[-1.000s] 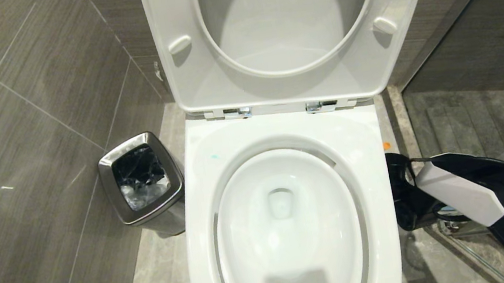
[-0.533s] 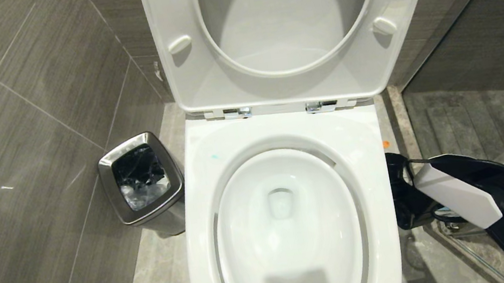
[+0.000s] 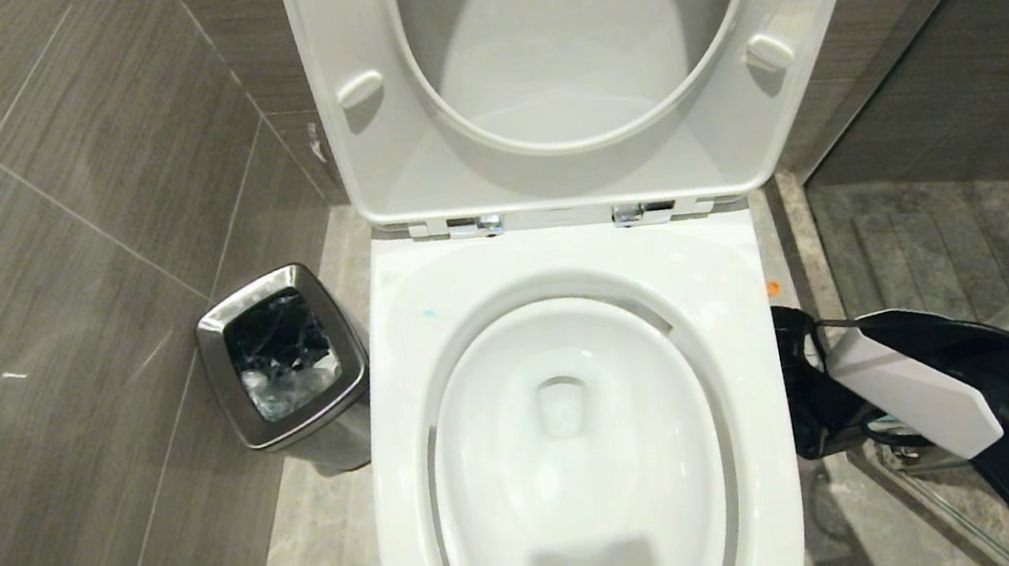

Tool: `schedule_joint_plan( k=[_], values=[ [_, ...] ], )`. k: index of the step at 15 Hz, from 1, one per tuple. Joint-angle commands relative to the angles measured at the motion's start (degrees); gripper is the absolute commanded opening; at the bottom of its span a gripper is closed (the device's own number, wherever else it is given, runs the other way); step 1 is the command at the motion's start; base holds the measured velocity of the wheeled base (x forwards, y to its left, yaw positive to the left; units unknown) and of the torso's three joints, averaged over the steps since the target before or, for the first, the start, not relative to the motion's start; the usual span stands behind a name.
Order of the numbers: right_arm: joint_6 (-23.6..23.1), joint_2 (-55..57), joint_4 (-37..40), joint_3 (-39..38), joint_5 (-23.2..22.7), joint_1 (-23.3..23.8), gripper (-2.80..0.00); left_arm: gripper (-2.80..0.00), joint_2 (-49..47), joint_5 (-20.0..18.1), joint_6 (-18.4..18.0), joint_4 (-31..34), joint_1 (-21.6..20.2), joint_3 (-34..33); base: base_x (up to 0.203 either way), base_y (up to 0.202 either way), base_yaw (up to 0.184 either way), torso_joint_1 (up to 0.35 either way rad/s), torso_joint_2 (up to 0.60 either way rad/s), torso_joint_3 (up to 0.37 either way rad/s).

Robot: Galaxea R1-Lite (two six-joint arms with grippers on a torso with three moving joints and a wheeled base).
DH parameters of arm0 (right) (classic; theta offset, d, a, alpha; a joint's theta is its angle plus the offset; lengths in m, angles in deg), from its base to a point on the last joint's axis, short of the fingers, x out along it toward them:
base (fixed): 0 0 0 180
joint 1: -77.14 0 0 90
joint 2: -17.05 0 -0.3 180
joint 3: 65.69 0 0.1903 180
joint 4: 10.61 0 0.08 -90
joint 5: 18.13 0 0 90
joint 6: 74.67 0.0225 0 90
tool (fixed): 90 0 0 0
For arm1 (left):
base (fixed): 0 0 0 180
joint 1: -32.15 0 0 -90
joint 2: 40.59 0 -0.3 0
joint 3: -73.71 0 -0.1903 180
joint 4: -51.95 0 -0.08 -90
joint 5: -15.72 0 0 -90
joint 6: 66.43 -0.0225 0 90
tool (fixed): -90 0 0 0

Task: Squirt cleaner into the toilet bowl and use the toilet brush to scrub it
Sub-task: Pour in the cleaning agent

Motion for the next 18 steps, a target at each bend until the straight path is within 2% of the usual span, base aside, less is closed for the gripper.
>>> schedule_joint_plan(
  k=[1,3,4,18],
  values=[
    [-0.1,0.2,-0.4,0.1,0.1,0.0,0.0,-2.8,0.0,0.0,0.0,0.0,0.0,0.0,0.0,0.0,0.0,0.0,0.0,0.0],
    [-0.2,0.2,-0.4,0.1,0.1,0.0,0.0,-2.8,0.0,0.0,0.0,0.0,0.0,0.0,0.0,0.0,0.0,0.0,0.0,0.0],
    [-0.1,0.2,-0.4,0.1,0.1,0.0,-2.8,-2.8,0.0,0.0,0.0,0.0,0.0,0.0,0.0,0.0,0.0,0.0,0.0,0.0],
    [0.0,1.2,-0.5,2.3,0.7,0.1,-2.8,-2.8,0.0,0.0,0.0,0.0,-0.1,0.0,0.0,0.0,0.0,0.0,0.0,0.0]
  ],
)
